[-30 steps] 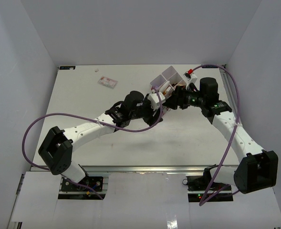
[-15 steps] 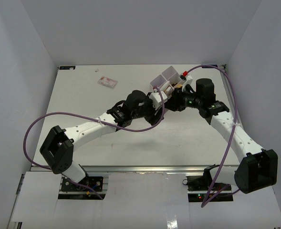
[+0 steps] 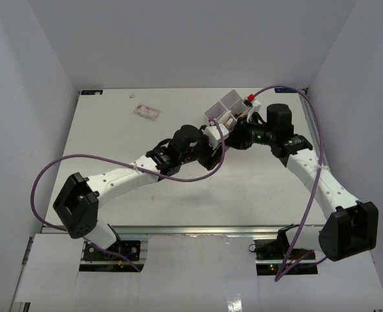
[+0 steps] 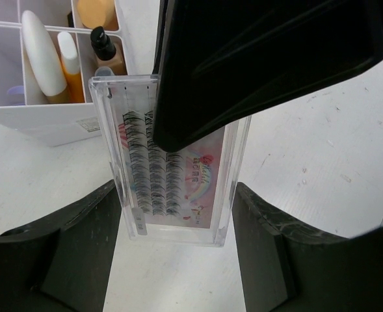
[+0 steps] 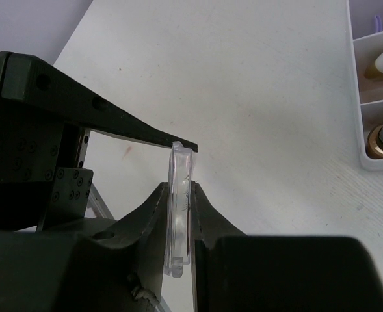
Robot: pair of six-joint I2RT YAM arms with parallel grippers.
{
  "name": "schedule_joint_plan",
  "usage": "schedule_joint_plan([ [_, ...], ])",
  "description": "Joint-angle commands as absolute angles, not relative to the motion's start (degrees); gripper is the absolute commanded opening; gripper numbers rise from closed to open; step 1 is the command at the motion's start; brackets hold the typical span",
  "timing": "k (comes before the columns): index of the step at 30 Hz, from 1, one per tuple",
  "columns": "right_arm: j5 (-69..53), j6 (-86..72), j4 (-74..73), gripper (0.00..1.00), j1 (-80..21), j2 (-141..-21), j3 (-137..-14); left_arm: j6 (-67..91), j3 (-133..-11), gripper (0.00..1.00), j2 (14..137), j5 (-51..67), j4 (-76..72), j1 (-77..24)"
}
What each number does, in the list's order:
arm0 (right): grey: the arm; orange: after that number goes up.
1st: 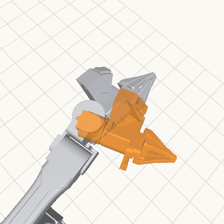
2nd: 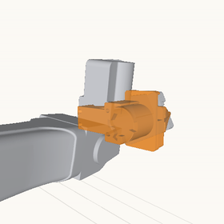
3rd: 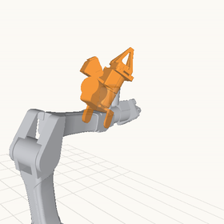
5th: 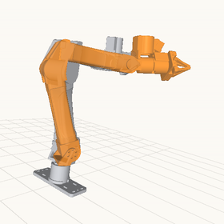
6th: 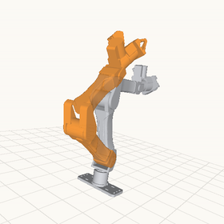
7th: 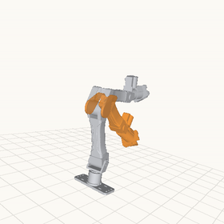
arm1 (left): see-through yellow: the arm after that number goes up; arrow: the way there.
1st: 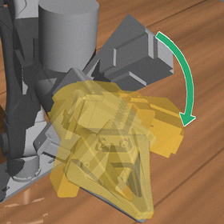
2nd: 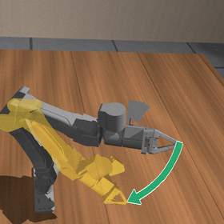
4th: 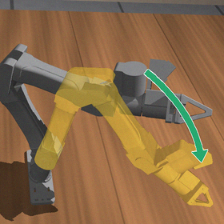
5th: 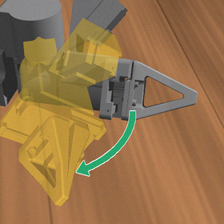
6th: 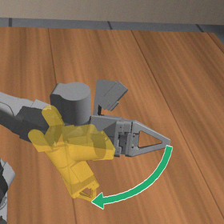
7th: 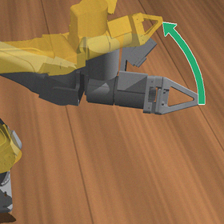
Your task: Organize the makeup
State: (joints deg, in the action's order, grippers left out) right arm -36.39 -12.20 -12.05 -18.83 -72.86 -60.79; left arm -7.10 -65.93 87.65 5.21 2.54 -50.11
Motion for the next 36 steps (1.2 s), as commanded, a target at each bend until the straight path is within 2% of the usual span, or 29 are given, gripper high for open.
schedule_joint_plan([
  [1, -38.4, -6.14, -13.93, 0.08, -18.44, -73.16, -63.03, -6.07, -65.95, 0.87, 81.33, 3.65, -0.95, -49.39],
  [2, -38.26, -6.01, -13.97, 0.08, -18.24, -73.06, -63.23, -6.21, -65.78, 0.96, 81.09, 3.75, -0.68, -49.39],
  [3, -38.2, -5.83, -14.12, 0.08, -17.86, -73.04, -63.54, -6.24, -65.48, 0.98, 80.66, 3.52, -0.47, -49.36],
  [7, -36.09, -4.13, -14.99, 0.08, -16.6, -73.28, -65.41, -6.01, -63.04, 0.98, 77.93, 1.3, -0.42, -49.24],
  [15, -26.12, -1.58, -13.33, 0.08, -15.23, -75.66, -69.33, -3.51, -59.58, 0.98, 69.13, -13.26, 2.55, -48.03],
  [26, -7.49, -16.16, -1.46, 0.08, -14.86, -88.23, -82.25, -2.79, -43.45, 0.98, 54.0, -34.24, 1.4, -44.32],
  [36, 8.04, -27.59, 3.02, 0.08, -14.24, -98.58, -91.69, -2.82, -42.09, 0.98, 50.97, -36.69, 0.87, -43.42],
])
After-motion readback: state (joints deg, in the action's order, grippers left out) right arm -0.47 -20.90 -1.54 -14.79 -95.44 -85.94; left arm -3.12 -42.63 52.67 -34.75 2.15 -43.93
